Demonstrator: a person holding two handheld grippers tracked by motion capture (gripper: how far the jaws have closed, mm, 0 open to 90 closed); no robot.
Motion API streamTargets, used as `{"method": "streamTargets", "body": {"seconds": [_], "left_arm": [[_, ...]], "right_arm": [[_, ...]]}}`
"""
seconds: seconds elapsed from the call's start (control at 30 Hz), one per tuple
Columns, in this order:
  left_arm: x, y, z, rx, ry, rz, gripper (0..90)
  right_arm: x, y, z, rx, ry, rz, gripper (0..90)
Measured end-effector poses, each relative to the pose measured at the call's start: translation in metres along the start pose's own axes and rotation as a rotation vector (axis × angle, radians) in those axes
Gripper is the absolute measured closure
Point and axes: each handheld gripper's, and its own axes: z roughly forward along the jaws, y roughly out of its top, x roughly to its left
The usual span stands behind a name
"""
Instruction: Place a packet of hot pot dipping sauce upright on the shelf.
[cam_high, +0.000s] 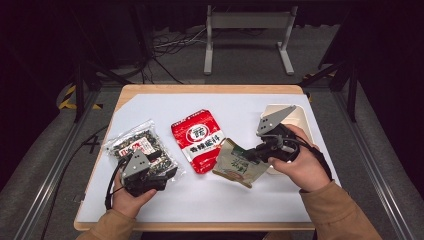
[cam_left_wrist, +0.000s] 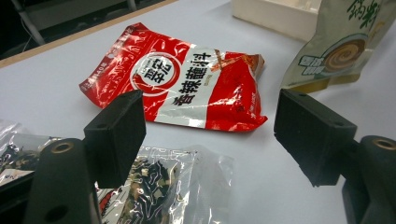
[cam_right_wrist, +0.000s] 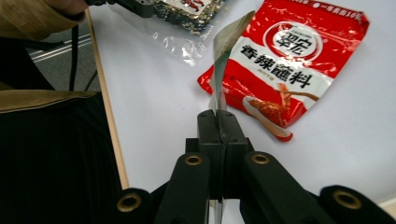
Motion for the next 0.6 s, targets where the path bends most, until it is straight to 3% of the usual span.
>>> {"method": "streamTargets", "body": {"seconds": [0.27, 0.6], "left_arm": [[0.001, 0.0, 0.0, 0.001, 0.005, -0.001, 25.9], [0.003, -0.001, 0.001, 0.018, 0.013, -0.007, 25.9]], "right_arm": [[-0.008, 0.014, -0.013, -0.009, -0.043, -0.052, 90.0], [-0.02, 0.019, -0.025, -0.021, -0.088, -0.052, 90.0]]}}
